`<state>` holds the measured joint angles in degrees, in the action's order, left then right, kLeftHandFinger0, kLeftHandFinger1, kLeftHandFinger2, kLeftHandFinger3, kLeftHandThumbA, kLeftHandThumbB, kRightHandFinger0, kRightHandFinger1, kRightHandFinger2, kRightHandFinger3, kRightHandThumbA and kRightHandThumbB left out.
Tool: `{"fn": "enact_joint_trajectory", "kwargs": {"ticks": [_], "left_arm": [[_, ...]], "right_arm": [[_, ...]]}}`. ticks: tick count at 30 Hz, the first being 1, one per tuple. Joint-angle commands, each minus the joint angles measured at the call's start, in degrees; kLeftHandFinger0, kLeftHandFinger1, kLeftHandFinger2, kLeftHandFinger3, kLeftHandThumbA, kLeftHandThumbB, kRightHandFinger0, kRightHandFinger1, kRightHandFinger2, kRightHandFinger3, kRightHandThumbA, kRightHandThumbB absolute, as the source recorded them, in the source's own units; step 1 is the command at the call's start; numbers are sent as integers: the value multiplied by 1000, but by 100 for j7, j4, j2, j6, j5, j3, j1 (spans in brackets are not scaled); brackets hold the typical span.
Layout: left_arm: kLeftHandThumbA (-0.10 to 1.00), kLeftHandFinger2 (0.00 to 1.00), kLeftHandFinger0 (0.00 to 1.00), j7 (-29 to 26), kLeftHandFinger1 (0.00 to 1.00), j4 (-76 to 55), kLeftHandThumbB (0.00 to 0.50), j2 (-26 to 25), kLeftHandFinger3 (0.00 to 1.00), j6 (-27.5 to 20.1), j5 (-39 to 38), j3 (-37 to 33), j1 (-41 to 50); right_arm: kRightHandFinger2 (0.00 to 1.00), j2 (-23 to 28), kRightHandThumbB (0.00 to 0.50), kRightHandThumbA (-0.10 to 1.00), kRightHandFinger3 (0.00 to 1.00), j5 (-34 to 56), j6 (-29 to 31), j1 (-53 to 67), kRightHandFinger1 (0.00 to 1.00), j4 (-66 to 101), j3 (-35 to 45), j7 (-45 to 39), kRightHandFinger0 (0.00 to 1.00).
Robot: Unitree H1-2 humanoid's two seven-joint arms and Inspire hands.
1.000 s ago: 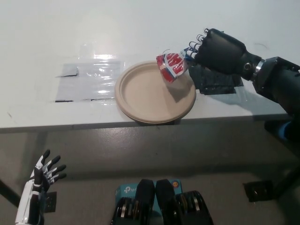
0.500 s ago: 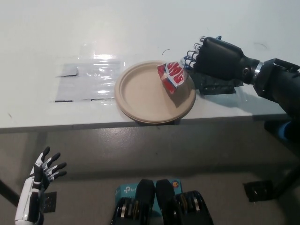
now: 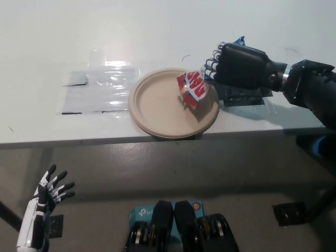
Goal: The robot picks up a small bag of sunflower seeds on the right hand side and take it to the empty plate on the left hand side then pours some sunflower seeds on to the plate.
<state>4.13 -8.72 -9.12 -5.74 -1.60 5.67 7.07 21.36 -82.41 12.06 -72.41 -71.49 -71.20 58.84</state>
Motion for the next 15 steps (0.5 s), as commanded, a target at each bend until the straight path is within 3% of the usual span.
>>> {"fn": "enact_joint_trajectory", "kwargs": {"ticks": [1,3,5,7,9,12,13,15], "left_arm": [[1000,904,785,56,798,-163,112,-120,1000,-76,3,-7,-18],[1000,904,783,50,794,-167,110,-126,1000,-81,30,3,-24],[1000,897,774,41,785,-149,108,-119,1000,-106,41,6,-29],[1000,897,776,58,786,-156,104,-123,1000,-105,13,5,-30],[1000,892,776,51,782,-186,107,-105,1000,-75,27,-6,-14],[1000,881,778,55,776,-213,97,-112,1000,-46,14,2,1],[1000,880,778,56,775,-214,96,-113,1000,-45,8,5,1],[1000,867,775,68,767,-150,91,-102,1000,-161,-4,-9,-2]], "right_arm": [[210,200,340,-100,127,-178,-317,-625,0,154,-28,226,0],[175,208,339,-100,140,-219,-281,-649,0,218,-46,216,0],[157,219,318,-100,90,-233,-248,-651,0,263,-49,208,0],[184,207,333,-79,79,-242,-357,-628,0,242,-24,155,0],[241,220,298,-98,57,-77,-262,-585,0,264,132,13,0],[260,175,326,-100,18,340,-156,-442,0,179,570,221,0],[301,162,326,-100,15,378,-149,-420,0,153,653,233,0],[479,173,304,-100,57,697,-104,-241,0,132,1073,-20,0]]}}
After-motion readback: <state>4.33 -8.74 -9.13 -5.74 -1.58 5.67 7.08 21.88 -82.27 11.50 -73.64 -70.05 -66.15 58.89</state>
